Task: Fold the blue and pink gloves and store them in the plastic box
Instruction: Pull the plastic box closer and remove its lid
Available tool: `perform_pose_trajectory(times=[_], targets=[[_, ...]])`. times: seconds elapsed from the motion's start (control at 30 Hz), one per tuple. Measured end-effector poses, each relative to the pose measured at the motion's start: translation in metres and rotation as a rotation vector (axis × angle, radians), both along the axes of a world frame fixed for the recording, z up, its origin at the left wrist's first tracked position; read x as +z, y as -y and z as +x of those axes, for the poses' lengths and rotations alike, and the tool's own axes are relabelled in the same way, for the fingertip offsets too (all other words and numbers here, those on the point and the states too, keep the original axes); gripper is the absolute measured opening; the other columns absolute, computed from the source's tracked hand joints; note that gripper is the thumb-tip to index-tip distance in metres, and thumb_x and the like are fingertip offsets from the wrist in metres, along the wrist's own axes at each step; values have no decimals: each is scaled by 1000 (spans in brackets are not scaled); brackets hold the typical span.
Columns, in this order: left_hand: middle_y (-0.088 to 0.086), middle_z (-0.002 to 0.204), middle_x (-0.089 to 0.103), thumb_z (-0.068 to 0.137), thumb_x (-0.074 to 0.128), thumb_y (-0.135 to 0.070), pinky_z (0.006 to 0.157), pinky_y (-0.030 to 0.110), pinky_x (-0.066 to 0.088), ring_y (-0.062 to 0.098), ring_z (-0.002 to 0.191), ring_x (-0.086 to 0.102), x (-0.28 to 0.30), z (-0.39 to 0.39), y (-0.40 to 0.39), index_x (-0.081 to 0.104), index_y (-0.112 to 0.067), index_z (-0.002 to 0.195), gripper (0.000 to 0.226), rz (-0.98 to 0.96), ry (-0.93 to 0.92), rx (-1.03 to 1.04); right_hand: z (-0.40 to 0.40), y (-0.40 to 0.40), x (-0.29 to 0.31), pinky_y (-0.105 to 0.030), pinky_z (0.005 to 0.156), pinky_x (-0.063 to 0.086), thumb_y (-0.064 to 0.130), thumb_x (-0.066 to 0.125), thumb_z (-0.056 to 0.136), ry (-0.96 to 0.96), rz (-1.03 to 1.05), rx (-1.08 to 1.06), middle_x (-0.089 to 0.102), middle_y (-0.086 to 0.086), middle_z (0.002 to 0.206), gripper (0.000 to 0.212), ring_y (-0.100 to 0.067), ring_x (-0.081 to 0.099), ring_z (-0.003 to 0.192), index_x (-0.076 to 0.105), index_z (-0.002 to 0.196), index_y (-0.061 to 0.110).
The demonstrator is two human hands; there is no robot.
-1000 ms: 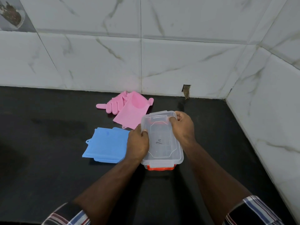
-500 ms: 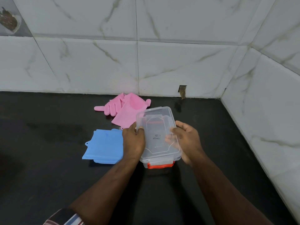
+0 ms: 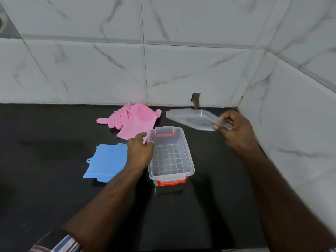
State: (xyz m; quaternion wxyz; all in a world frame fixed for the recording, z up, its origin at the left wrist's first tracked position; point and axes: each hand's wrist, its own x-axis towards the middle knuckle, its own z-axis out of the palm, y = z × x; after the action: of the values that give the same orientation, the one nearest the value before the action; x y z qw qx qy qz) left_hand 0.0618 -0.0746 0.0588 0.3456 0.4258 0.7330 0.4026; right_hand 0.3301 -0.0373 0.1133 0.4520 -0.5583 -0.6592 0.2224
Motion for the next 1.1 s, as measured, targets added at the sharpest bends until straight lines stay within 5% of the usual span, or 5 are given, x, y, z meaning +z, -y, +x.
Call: perform_pose_trajectory(times=[0.13,0.33,0.5,0.77,1.1], targets=[[10,140,54,97,61,-14,97,47,53,30,120,59,-5,3,2,43,-19,146,52,-72,68,-7,35,-7,-34,-19,105,40,-11,67,78,47,21,-41,68,11,95,19,7,59,105,65,78,8],[7,140,58,100,56,-17,96,46,53,28,120,61,-7,5,4,44,-22,145,46,-122,68,-18,88,-15,-99,-12,109,30,-24,69,71,-17,-145,42,73,6,103,62,5,53,122,71,81,37],[6,140,58,101,56,-20,99,49,52,29,121,60,-7,8,6,46,-22,144,45,-124,60,-2,93,-9,-109,-12,111,28,-18,72,74,218,-185,96,69,-16,117,38,-4,48,130,72,95,14],[0,131,61,102,55,-21,101,51,50,16,101,55,-9,18,7,53,-22,136,35,-80,107,-13,78,-26,-119,-20,107,33,-15,65,76,681,-142,345,64,-15,129,24,-36,54,128,75,86,4],[-2,131,59,103,53,-23,100,46,51,11,101,53,-9,32,12,50,-24,142,39,-64,139,-40,40,-14,-114,-39,88,54,10,58,90,720,-297,-60,65,-16,104,22,-29,63,92,77,99,6]])
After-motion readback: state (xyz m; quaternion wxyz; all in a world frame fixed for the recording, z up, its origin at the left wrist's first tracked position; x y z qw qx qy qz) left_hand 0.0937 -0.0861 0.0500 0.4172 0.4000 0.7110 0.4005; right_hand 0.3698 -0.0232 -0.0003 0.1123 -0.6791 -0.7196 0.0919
